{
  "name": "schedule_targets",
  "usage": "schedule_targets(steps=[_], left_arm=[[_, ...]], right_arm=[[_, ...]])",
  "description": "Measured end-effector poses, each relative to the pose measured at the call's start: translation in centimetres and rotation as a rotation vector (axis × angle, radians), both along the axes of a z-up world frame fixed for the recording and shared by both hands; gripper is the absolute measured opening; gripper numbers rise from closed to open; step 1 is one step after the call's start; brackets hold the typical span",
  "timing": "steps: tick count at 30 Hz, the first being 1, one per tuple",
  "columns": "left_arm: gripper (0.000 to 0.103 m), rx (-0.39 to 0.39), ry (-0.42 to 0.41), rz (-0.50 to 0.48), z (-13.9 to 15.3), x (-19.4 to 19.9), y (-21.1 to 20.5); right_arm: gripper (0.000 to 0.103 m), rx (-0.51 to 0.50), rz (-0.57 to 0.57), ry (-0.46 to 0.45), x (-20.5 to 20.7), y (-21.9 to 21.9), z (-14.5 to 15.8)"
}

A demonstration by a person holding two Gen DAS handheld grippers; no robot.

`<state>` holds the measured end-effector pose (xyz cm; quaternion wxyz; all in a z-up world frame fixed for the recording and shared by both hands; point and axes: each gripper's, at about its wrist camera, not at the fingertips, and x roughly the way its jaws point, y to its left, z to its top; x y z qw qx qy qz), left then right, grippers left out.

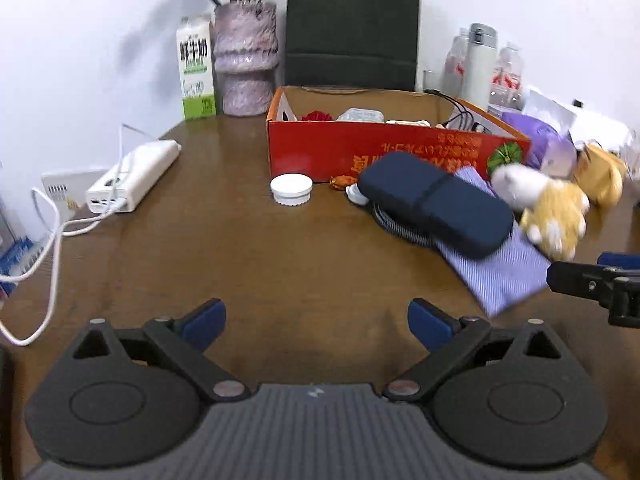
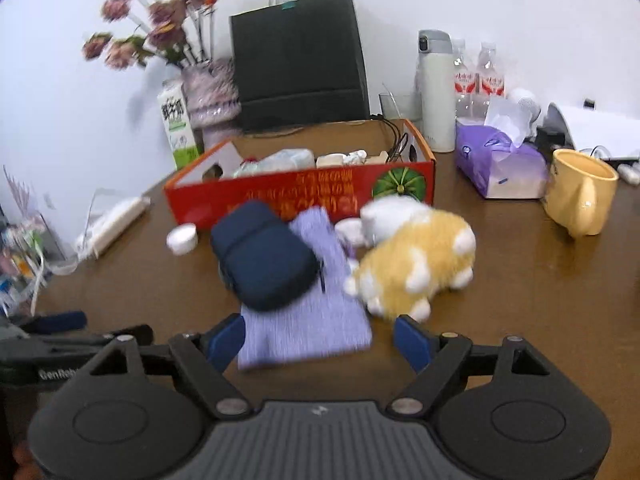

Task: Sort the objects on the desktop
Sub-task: 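Move both open tools back over the table, then grasp the navy pouch with the left tool while the right tool grasps the plush toy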

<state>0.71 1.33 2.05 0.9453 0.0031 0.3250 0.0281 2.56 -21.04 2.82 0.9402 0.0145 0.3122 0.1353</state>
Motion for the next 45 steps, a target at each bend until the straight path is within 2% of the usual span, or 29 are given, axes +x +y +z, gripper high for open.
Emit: schedule_targets(steps=[3, 8, 11, 12, 19, 30, 35, 39, 43, 45], left_arm=[[0.101, 0.036, -0.023, -0.009, -0.5, -1.6, -0.3], [0.102, 0.035, -0.023, -0.021, -1.1, -3.1, -0.4], [0.102, 0.048, -0.034, -0.025, -1.3, -3.6, -0.5], [0.102, 0.045, -0.043, -0.027, -1.3, -3.6, -0.6], [0.102, 0.036, -0.031, -0.043, -1.6, -3.5, -0.7], [0.102, -0.016, 0.022, -0.057, -1.7, -2.6, -0.1], [0.102, -0.042, -0.017, -0.081, -0.7, -0.8, 0.6], [0.102, -0.050, -0.018, -0.112, -0.1, 2.7, 0.1], [0.100, -0.122, 0.005, -0.138, 0.3, 5.7, 0.1], [0.098, -0.149, 0.021, -0.134, 0.6, 7.0, -0.1]], right_arm=[[0.081, -0.024, 0.009, -0.009, -1.9, 0.6, -0.8], [0.082, -0.007, 0.031, 0.002, -4.5, 0.8, -2.2], [0.086, -0.011, 0.049, -0.049, -5.6, 0.9, -2.0], [0.090, -0.003, 0.044, -0.055, -5.6, 0.8, -1.9], [0.090, 0.051, 0.019, -0.030, -5.3, 0.2, -2.2], [0.090, 0.059, 0.015, -0.018, -4.5, -0.2, -1.9], [0.089, 0.021, 0.007, -0.067, -2.9, -0.6, -0.5], [0.083, -0.003, -0.007, -0.081, -0.1, -0.8, 0.0], [0.079, -0.019, 0.030, -0.105, 2.4, -0.3, 0.6], [0.078, -0.048, 0.015, -0.115, 3.6, -0.1, 0.9]])
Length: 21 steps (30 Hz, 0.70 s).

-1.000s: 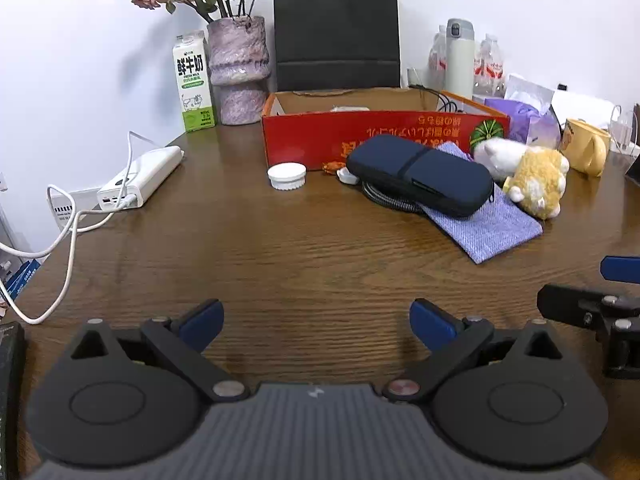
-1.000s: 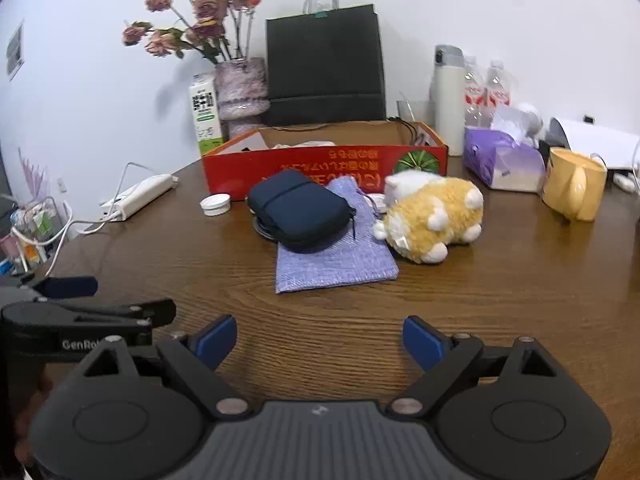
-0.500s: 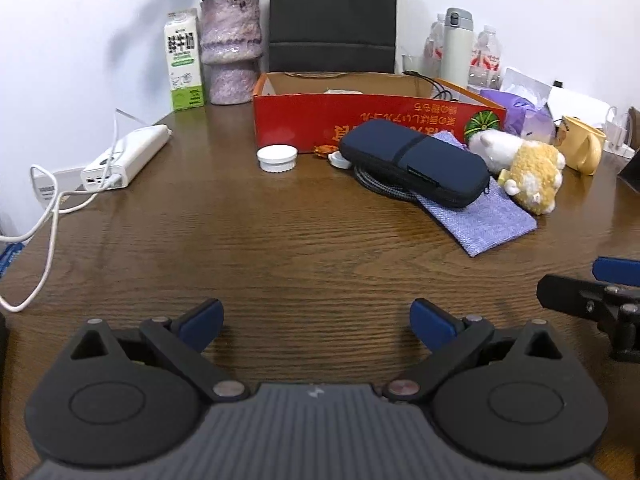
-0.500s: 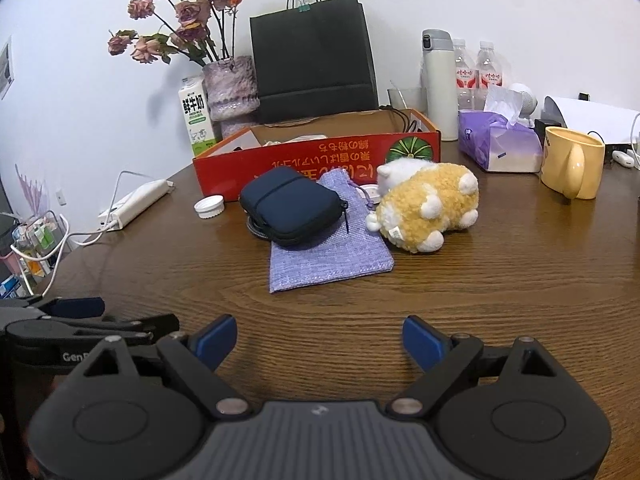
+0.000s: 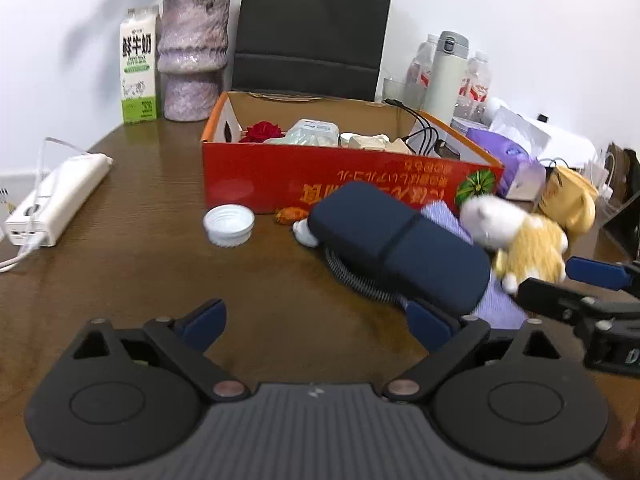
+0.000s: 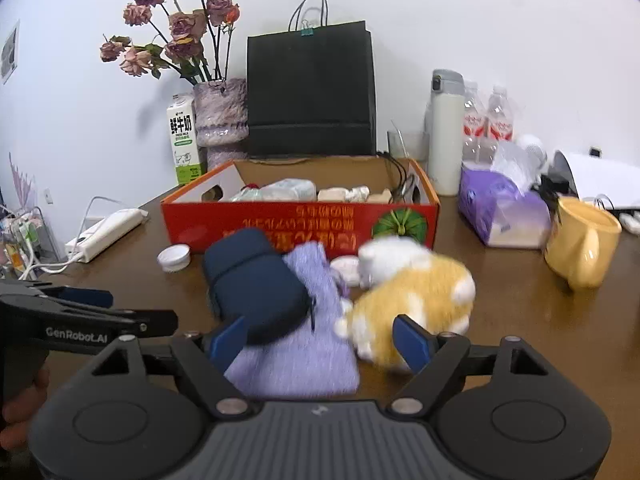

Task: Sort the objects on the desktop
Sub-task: 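Grasp the navy pouch with the left tool while the right tool grasps the plush toy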

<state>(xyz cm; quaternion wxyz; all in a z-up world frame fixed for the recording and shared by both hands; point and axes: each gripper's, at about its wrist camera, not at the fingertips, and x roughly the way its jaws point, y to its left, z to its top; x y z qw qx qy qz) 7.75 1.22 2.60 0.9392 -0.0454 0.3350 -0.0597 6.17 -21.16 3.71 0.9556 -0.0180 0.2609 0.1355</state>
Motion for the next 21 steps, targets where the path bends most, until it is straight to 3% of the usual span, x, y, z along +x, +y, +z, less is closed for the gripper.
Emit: schedule_targets(steps=[3, 7, 9, 11, 12, 13, 15, 17, 21], left_arm=[[0.100, -0.096, 0.021, -0.012, 0.7, 1.4, -0.8], [0.103, -0.192, 0.057, 0.036, 1.0, 4.4, -3.1], [0.103, -0.154, 0.107, 0.094, 0.3, 6.8, -4.6], [0.103, -0.124, 0.130, 0.151, -0.5, 8.2, -5.7], [0.103, -0.103, 0.138, 0.167, -0.7, 8.6, -6.2], [0.100, -0.073, 0.137, 0.162, -0.8, 8.7, -6.8], [0.090, -0.044, 0.116, 0.157, -0.8, 8.1, -7.3], [0.071, -0.016, 0.096, 0.124, -0.5, 7.1, -7.6], [0.060, -0.038, 0.063, 0.078, 0.6, 4.6, -6.8]], right_arm=[[0.078, 0.001, -0.105, -0.010, 1.3, -1.0, 0.3], [0.080, 0.018, -0.183, 0.061, 4.6, -2.4, -0.8], [0.080, 0.040, -0.268, 0.118, 6.3, -3.3, -1.7], [0.078, 0.116, -0.267, 0.152, 7.1, -4.5, -2.7], [0.067, 0.159, -0.250, 0.156, 7.0, -5.0, -2.9], [0.048, 0.184, -0.232, 0.158, 6.8, -5.3, -2.8], [0.045, 0.169, -0.206, 0.152, 6.3, -5.1, -2.7], [0.043, 0.149, -0.190, 0.130, 5.6, -4.8, -2.6], [0.043, 0.162, -0.140, 0.069, 3.3, -4.3, -1.3]])
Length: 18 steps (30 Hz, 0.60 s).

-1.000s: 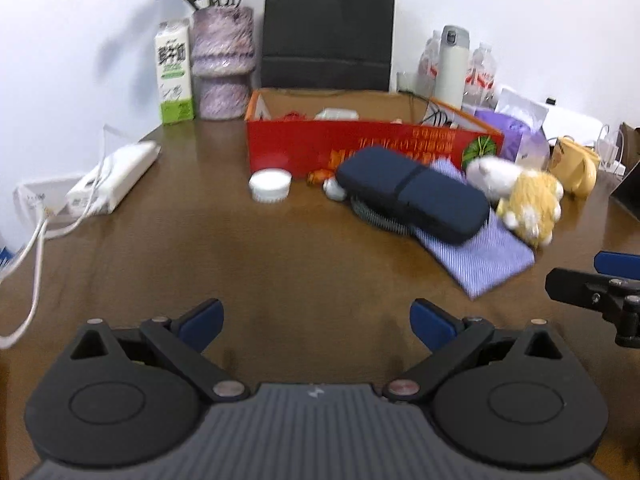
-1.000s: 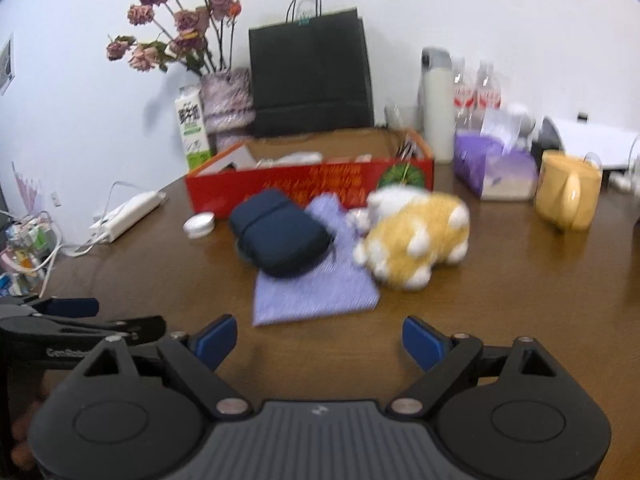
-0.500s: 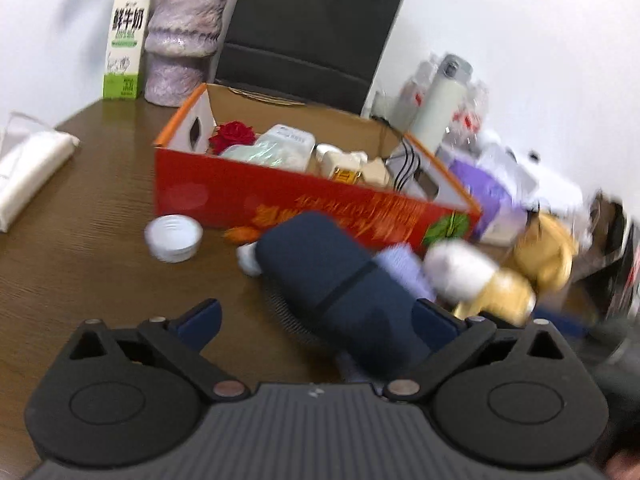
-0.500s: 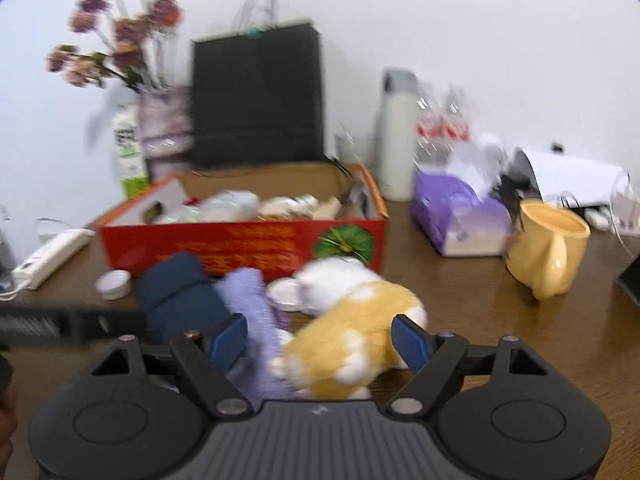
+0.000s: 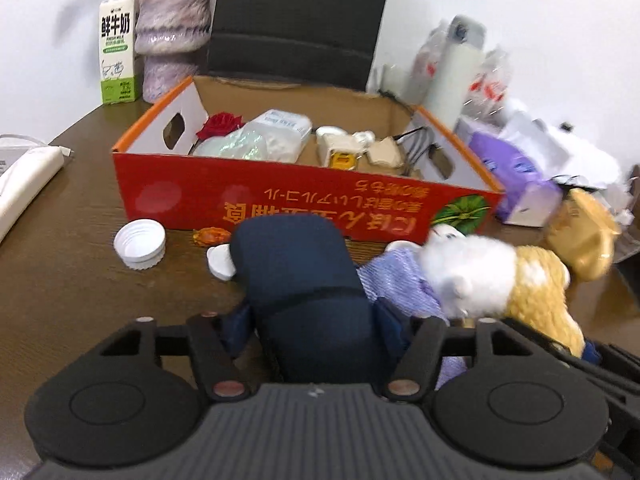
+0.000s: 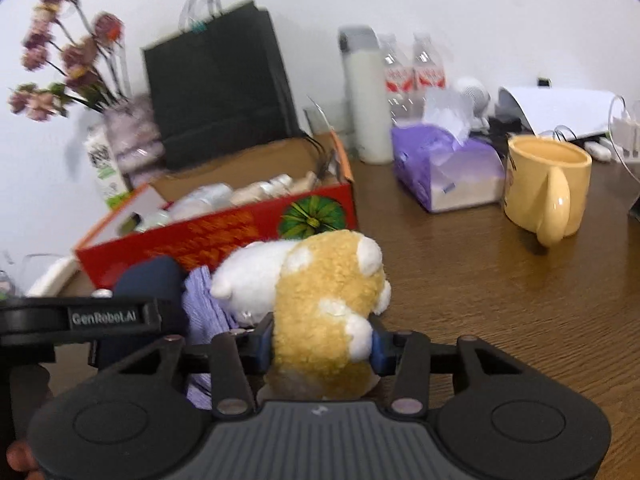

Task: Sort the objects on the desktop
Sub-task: 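Grasp the navy pouch with the left tool while the right tool grasps the plush toy, then carry the navy pouch and plush toy into the box and open both tools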

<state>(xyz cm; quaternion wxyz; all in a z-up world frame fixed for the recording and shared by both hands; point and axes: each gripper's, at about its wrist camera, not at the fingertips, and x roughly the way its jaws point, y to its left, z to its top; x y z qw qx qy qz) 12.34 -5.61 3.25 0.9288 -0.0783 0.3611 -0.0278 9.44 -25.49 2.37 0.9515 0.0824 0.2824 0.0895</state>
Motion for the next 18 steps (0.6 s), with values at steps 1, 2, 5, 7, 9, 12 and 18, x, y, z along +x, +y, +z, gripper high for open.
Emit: schedule_targets(steps=[1, 2, 5, 7, 9, 12, 18], left_arm=[[0.056, -0.010, -0.014, -0.014, 0.2, -0.9, 0.3], [0.048, -0.013, -0.022, -0.023, 0.4, -1.6, 0.5], [0.034, -0.014, -0.059, -0.064, 1.1, -4.5, 1.7], [0.032, -0.035, -0.063, -0.087, 1.3, -6.5, 3.0], [0.028, -0.062, -0.055, -0.090, 1.7, -8.5, 4.5], [0.025, -0.118, -0.066, -0.112, 2.7, -11.7, 6.9], [0.026, -0.142, -0.007, -0.115, 2.2, -14.1, 10.4]], right_arm=[[0.043, -0.010, 0.016, -0.014, -0.7, 0.2, 0.3], [0.043, -0.004, 0.027, -0.025, -1.5, 0.2, 0.7], [0.043, 0.010, 0.069, -0.035, -3.5, 0.4, 1.3], [0.043, 0.010, 0.094, -0.047, -5.1, 0.7, 1.7], [0.043, 0.006, 0.112, -0.047, -6.7, 1.0, 1.9], [0.043, -0.003, 0.122, -0.047, -8.7, 1.1, 2.1], [0.044, -0.060, 0.113, 0.011, -9.9, 2.0, 1.2]])
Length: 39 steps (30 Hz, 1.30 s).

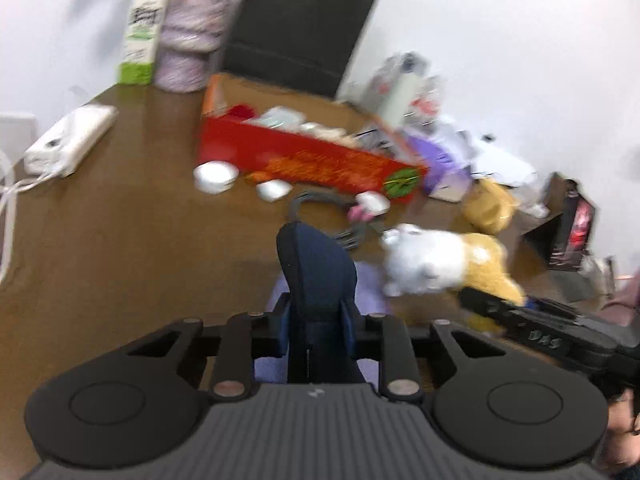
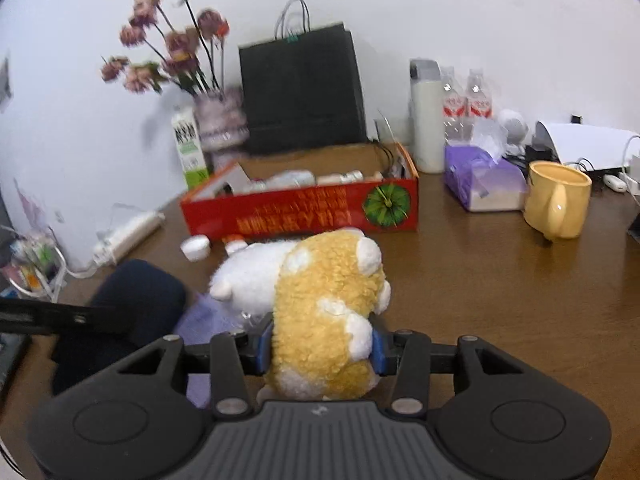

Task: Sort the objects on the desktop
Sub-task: 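Carry the navy pouch and plush toy into the box and open both tools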

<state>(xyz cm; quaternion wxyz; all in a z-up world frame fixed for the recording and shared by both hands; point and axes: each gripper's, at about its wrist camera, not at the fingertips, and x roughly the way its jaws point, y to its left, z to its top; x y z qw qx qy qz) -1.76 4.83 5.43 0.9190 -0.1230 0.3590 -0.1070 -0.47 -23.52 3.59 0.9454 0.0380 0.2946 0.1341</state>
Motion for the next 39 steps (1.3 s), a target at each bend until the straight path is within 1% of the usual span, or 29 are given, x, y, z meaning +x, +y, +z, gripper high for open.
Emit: schedule_targets(steps=[1, 3, 5, 6, 7, 8, 9, 11, 12, 14, 15, 16, 18, 20, 21, 24, 27, 28, 30, 32, 35, 37, 39], left_arm=[[0.027, 0.040, 0.021, 0.020, -0.4, 0.1, 0.1], [0.030, 0.059, 0.014, 0.028, -0.7, -0.1, 0.2], [0.041, 0.081, 0.009, 0.012, -0.7, -0.1, 0.0], [0.063, 0.104, -0.004, 0.015, -0.8, -0.1, -0.4], [0.085, 0.135, -0.022, 0.020, -0.9, -0.3, -0.7], [0.090, 0.169, -0.040, 0.018, -1.0, -0.3, -1.2], [0.090, 0.212, -0.044, 0.013, -1.2, -0.1, -1.9], [0.091, 0.281, -0.027, -0.006, -2.0, 0.2, -3.2], [0.091, 0.312, -0.012, -0.003, -2.5, 0.3, -3.9], [0.091, 0.404, -0.011, 0.033, -3.3, 0.2, -4.9], [0.091, 0.437, -0.016, 0.041, -3.7, 0.0, -5.2], [0.091, 0.441, -0.028, 0.043, -3.9, -0.2, -5.3], [0.074, 0.406, -0.032, 0.036, -3.9, -0.5, -4.8], [0.066, 0.371, -0.049, 0.044, -3.5, -0.9, -4.1], [0.065, 0.363, -0.057, 0.048, -3.3, -1.2, -3.9], [0.063, 0.390, -0.085, 0.064, -3.1, -2.2, -4.0], [0.062, 0.328, -0.099, 0.068, -2.2, -3.2, -3.5], [0.062, 0.315, -0.115, 0.074, -1.7, -3.5, -3.3], [0.062, 0.313, -0.151, 0.080, -0.5, -3.8, -3.2], [0.062, 0.300, -0.185, 0.081, 1.0, -3.5, -3.0], [0.062, 0.264, -0.217, 0.071, 3.1, -1.4, -2.6], [0.062, 0.254, -0.236, 0.056, 4.6, 1.3, -2.5], [0.062, 0.261, -0.253, 0.053, 6.3, 4.7, -2.6]], right_arm=[[0.044, -0.007, -0.011, 0.023, 0.2, 0.0, -0.3], [0.045, -0.015, -0.024, 0.046, 0.5, -0.1, -0.8], [0.045, -0.023, -0.017, 0.063, 0.6, -0.2, -1.2], [0.046, -0.025, -0.014, 0.068, 0.6, -0.2, -1.4], [0.049, -0.026, -0.011, 0.078, 0.7, -0.2, -1.6], [0.051, -0.025, -0.011, 0.088, 0.8, -0.1, -1.8], [0.051, -0.025, -0.013, 0.093, 0.9, -0.1, -2.0], [0.052, -0.037, -0.014, 0.084, 0.7, 0.1, -2.2], [0.052, -0.047, -0.014, 0.081, 0.6, 0.2, -2.1], [0.052, -0.052, -0.013, 0.069, 0.4, 0.2, -2.0], [0.052, -0.051, -0.013, 0.064, 0.3, 0.1, -1.9], [0.052, -0.049, -0.011, 0.060, 0.3, 0.0, -1.9], [0.050, -0.047, -0.004, 0.067, 0.4, 0.0, -2.2], [0.048, -0.056, 0.001, 0.064, 0.3, 0.0, -2.3], [0.047, -0.064, 0.004, 0.059, 0.1, 0.1, -2.3], [0.045, -0.069, 0.021, 0.051, -0.4, 0.3, -2.0], [0.045, -0.053, 0.012, 0.031, -1.1, -0.1, -1.3], [0.045, -0.049, 0.007, 0.021, -1.3, -0.2, -1.0], [0.044, -0.023, 0.007, 0.000, -1.8, -0.6, 0.0], [0.044, 0.029, 0.010, -0.031, -1.9, -1.3, 1.3], [0.045, 0.058, 0.012, -0.079, -0.7, -1.7, 3.4], [0.045, 0.044, 0.002, -0.117, 1.1, -1.6, 4.9], [0.045, 0.038, 0.000, -0.143, 3.9, -1.4, 6.5]])
